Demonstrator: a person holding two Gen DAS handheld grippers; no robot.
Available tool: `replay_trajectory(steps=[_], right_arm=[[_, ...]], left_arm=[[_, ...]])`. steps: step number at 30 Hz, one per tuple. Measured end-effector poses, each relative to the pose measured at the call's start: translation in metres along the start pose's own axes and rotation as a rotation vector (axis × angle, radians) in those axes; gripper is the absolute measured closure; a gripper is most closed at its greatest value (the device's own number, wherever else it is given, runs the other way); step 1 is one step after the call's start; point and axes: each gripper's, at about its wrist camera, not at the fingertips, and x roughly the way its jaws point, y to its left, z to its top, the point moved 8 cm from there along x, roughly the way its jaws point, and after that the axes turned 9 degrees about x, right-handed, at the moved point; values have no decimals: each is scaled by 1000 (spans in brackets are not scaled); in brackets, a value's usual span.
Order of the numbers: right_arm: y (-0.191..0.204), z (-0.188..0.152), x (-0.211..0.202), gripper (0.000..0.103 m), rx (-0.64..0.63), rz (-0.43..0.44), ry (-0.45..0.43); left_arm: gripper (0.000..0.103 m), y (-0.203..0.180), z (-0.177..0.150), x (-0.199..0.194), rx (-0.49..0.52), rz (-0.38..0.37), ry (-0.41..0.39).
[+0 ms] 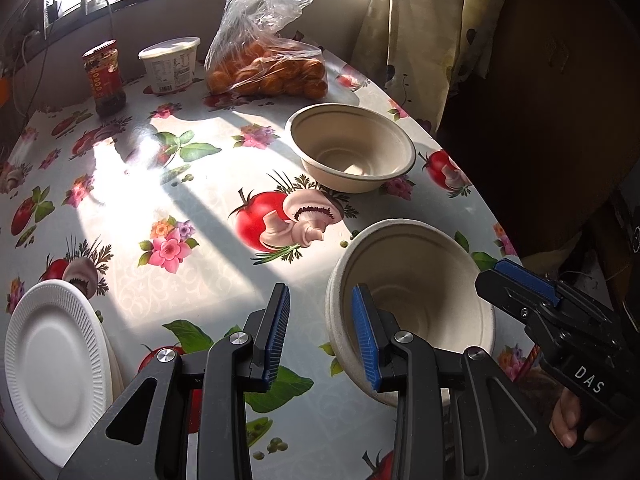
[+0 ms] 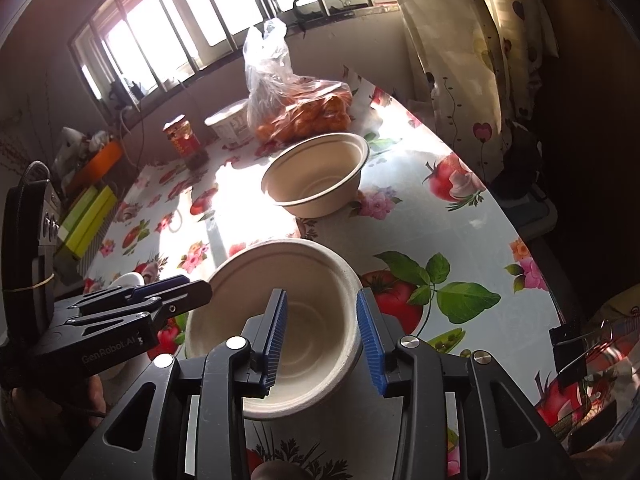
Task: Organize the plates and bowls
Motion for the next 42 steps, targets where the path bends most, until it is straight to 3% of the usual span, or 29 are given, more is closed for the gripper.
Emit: replay_trajectory(steps=[16, 42], right_arm=[[-10, 52, 21, 67, -34, -40, -17], [-26, 107, 76, 67, -39, -43, 10]], left_arm=[[69, 30, 55, 14, -34, 25, -41], [69, 44, 96, 64, -53, -2, -14]])
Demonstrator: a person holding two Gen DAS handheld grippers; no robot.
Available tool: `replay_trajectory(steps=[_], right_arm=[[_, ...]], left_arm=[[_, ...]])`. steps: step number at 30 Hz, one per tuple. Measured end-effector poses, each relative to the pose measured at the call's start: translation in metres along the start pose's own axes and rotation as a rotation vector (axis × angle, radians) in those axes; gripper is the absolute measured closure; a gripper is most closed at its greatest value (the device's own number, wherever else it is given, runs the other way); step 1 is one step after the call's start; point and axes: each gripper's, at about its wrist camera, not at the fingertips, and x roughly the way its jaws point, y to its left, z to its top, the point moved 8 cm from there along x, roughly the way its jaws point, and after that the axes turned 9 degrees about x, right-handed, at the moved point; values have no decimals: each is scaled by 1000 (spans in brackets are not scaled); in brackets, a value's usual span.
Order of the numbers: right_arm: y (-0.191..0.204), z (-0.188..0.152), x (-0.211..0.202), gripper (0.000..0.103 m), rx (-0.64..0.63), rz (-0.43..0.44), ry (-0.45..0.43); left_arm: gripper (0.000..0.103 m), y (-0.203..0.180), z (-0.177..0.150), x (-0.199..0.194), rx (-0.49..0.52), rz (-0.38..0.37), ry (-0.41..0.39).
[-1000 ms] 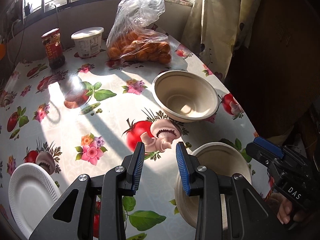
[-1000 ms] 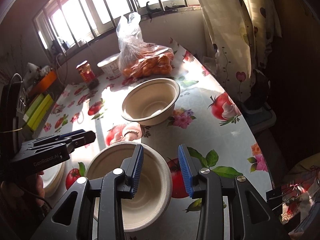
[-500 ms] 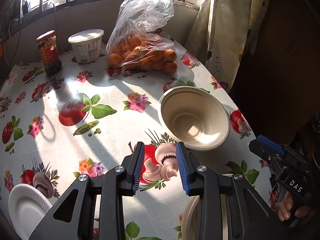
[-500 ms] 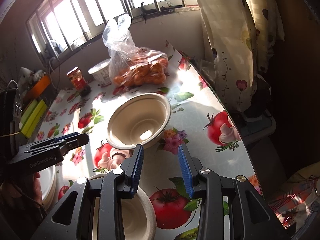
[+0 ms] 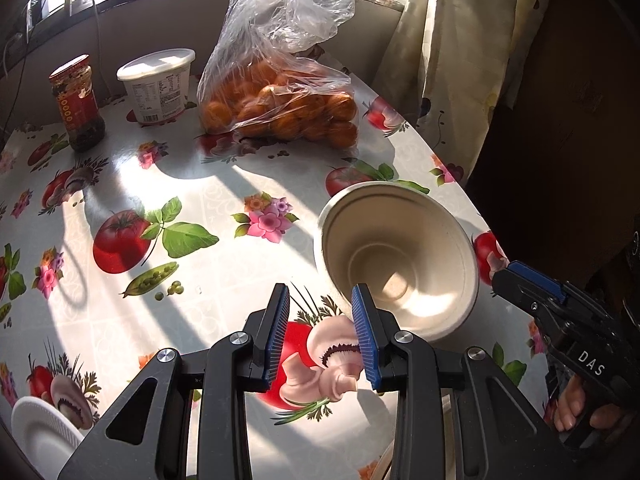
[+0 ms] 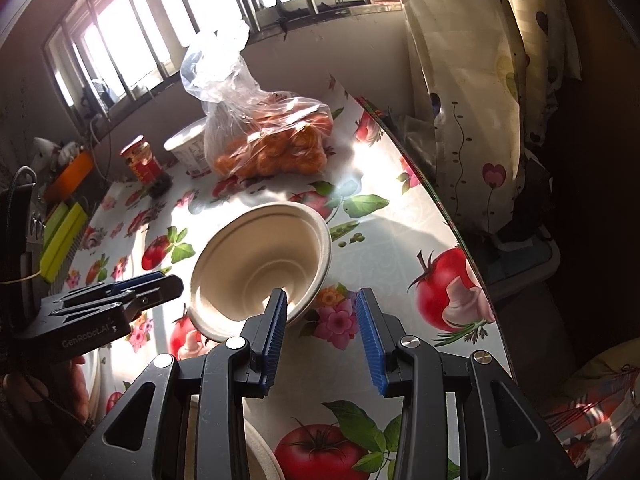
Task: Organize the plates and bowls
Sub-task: 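Move the open left gripper to the remaining beige bowl, then close the left gripper on the rim of the beige bowl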
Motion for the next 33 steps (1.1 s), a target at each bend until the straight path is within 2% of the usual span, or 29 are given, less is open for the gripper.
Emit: replay_trajectory(steps=[17, 20, 22, 26, 33], right_arm=[[0, 1, 26, 67, 9, 21, 41], [0, 1, 27, 68, 14, 24, 41], [-1, 1, 27, 70, 16, 25, 42], [-1, -1, 29, 75, 17, 27, 48], [2, -3, 32, 83, 20, 30, 56]], left_arm=[[69, -3, 3, 15, -18, -19, 17], [75, -1, 4, 15, -25, -28, 18], [76, -1, 3, 16, -23, -28, 22], [83, -1, 2, 20, -28, -40, 33], [86, -3, 2, 23, -23, -47, 36]])
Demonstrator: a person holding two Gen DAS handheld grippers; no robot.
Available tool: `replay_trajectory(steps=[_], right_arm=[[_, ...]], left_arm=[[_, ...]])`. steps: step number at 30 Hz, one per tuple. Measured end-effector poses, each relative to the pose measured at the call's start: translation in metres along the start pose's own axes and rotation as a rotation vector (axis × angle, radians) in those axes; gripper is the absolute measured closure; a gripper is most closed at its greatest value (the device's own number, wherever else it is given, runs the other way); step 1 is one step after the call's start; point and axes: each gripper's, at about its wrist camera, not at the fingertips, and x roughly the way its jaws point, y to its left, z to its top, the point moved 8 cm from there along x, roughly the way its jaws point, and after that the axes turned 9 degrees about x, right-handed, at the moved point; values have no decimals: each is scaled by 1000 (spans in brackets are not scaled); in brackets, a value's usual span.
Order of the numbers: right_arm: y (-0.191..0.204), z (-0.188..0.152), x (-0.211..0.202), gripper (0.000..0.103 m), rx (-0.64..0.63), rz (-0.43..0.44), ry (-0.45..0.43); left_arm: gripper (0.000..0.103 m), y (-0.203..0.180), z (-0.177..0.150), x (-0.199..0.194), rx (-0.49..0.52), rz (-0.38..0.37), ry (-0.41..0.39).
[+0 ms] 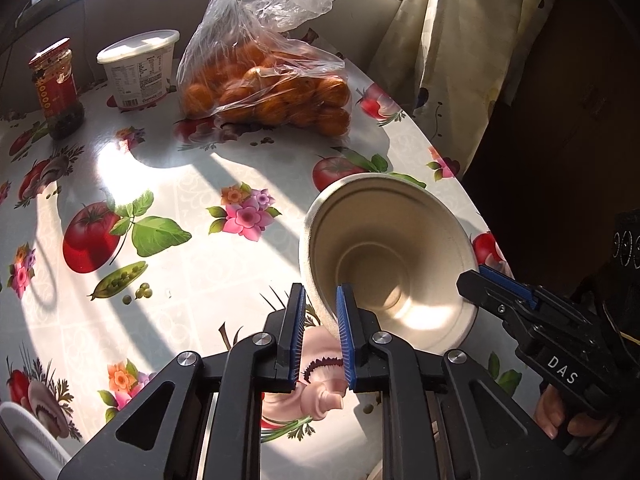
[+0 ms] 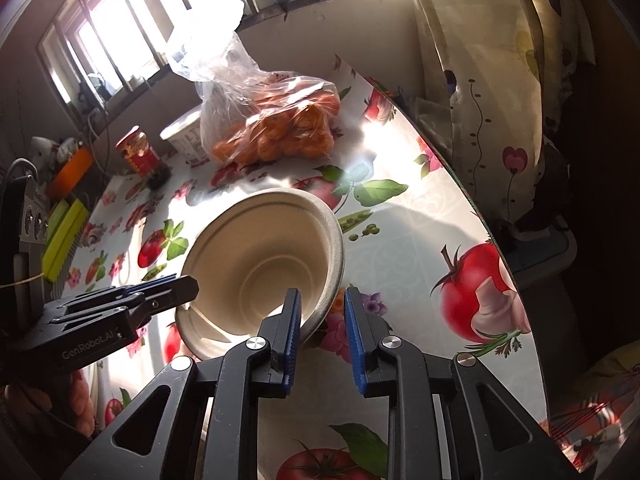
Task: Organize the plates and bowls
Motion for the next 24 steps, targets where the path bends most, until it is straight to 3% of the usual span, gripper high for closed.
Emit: replay_trajectory(steps=[24], right_arm=[[3, 1, -11, 84, 0, 2, -25]], left_arm=[[87, -4, 2, -12, 5, -10, -26]])
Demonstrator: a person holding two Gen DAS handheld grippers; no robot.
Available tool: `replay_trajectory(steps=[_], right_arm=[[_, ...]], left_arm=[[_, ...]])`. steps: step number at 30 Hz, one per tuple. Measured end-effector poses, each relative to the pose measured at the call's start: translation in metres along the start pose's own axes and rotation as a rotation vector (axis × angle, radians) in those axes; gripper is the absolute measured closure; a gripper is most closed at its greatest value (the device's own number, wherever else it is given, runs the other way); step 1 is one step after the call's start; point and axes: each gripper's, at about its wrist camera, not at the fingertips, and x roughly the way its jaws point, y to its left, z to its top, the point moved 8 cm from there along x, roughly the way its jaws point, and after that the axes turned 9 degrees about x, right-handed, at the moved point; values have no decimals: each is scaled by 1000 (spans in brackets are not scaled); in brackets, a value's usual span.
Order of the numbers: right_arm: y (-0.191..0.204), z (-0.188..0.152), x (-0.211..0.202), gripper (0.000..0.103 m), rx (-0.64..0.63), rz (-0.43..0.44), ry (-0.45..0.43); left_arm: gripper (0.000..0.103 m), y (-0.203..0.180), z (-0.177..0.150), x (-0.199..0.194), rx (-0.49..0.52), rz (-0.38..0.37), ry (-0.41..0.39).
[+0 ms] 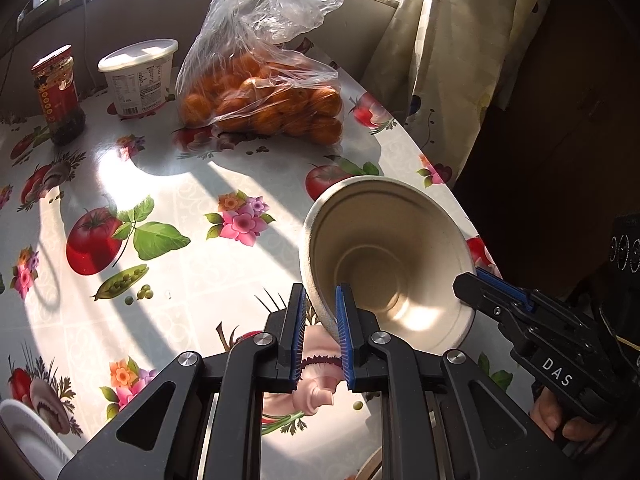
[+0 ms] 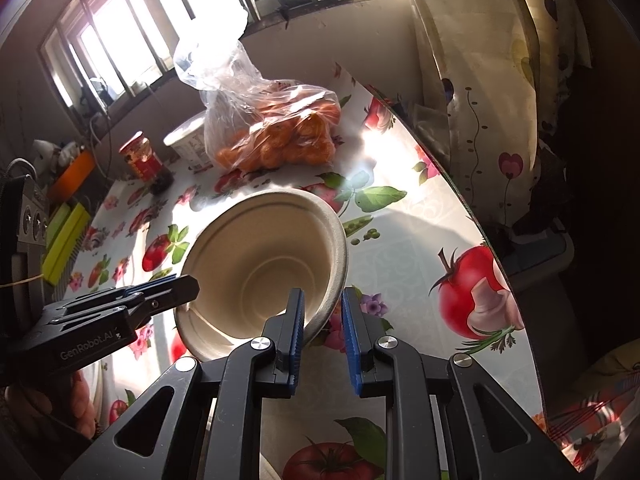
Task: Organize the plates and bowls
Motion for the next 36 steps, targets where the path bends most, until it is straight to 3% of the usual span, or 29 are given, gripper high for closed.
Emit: replay_trajectory(steps=[36], right_arm=[[23, -24, -81, 84, -4, 14, -108]], left_arm=[[87, -32, -22, -68, 43, -17, -83]])
